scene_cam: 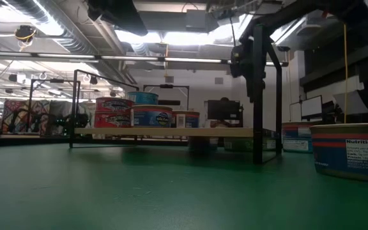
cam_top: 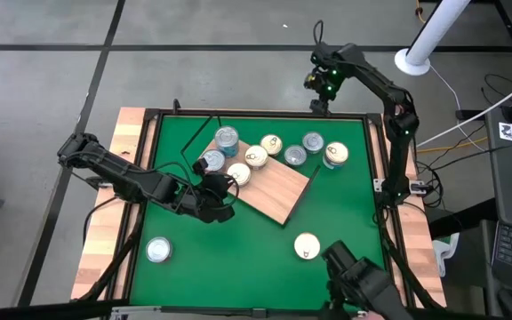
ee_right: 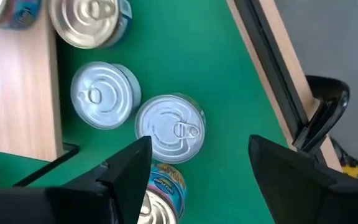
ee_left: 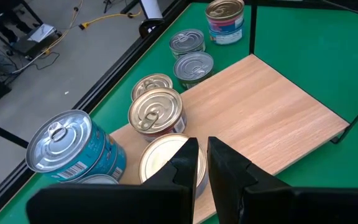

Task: Stack canned seafood by type on shelf
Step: Put the green can on the shelf

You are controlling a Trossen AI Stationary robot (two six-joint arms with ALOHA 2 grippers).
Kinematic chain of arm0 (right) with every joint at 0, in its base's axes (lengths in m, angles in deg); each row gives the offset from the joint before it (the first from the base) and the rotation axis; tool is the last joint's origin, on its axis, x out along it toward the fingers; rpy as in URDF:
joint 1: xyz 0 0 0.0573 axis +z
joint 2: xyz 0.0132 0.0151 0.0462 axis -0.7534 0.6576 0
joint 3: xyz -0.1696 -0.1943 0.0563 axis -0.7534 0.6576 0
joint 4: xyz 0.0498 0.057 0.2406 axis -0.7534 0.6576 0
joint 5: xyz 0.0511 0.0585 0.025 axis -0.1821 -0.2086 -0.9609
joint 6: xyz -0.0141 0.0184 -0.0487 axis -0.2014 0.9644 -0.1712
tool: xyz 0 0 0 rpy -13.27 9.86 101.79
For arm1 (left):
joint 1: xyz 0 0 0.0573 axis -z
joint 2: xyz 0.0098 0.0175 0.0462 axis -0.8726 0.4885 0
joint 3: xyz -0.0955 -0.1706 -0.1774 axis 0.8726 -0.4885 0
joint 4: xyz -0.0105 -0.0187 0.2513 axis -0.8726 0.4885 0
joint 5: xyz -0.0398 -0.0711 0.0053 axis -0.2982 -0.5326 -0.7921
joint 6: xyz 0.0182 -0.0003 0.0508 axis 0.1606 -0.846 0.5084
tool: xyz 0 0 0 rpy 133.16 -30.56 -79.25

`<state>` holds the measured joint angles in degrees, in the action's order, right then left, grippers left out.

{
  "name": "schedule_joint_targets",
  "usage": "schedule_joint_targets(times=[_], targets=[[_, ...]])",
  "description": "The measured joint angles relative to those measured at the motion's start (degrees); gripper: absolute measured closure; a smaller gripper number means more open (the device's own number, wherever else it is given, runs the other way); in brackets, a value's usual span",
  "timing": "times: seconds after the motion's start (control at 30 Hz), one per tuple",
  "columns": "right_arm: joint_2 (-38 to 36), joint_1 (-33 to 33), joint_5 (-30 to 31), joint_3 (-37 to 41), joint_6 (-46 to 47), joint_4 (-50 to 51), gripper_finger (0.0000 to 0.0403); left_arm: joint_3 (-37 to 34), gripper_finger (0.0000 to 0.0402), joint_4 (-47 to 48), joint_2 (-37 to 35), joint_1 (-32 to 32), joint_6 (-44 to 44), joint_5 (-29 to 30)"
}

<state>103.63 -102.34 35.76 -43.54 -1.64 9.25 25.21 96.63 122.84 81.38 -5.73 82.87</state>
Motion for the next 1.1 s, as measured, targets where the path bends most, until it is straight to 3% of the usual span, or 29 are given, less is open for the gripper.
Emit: schedule_joint_targets(times=[0.4,0.53,0.87,1.1], targets=[[6.29,0.17,2.99,0.09,-6.43,0.98,0.0136,0.02,0.0370,-0.02,0.00,0.00,-0.13,-0.02],[6.35,0.17,2.77,4.07,-9.27,0.79,0.0140,0.00,0.0370,-0.04,0.00,0.00,-0.16,0.00],[6.35,-0.26,0.40,16.42,-12.02,-6.37,0.0205,0.00,0.0370,-0.04,0.00,0.00,-0.17,-0.02],[6.35,-0.24,2.55,18.74,-13.17,-9.74,0.0240,0.00,0.0370,-0.04,0.00,0.00,-0.16,-0.02]])
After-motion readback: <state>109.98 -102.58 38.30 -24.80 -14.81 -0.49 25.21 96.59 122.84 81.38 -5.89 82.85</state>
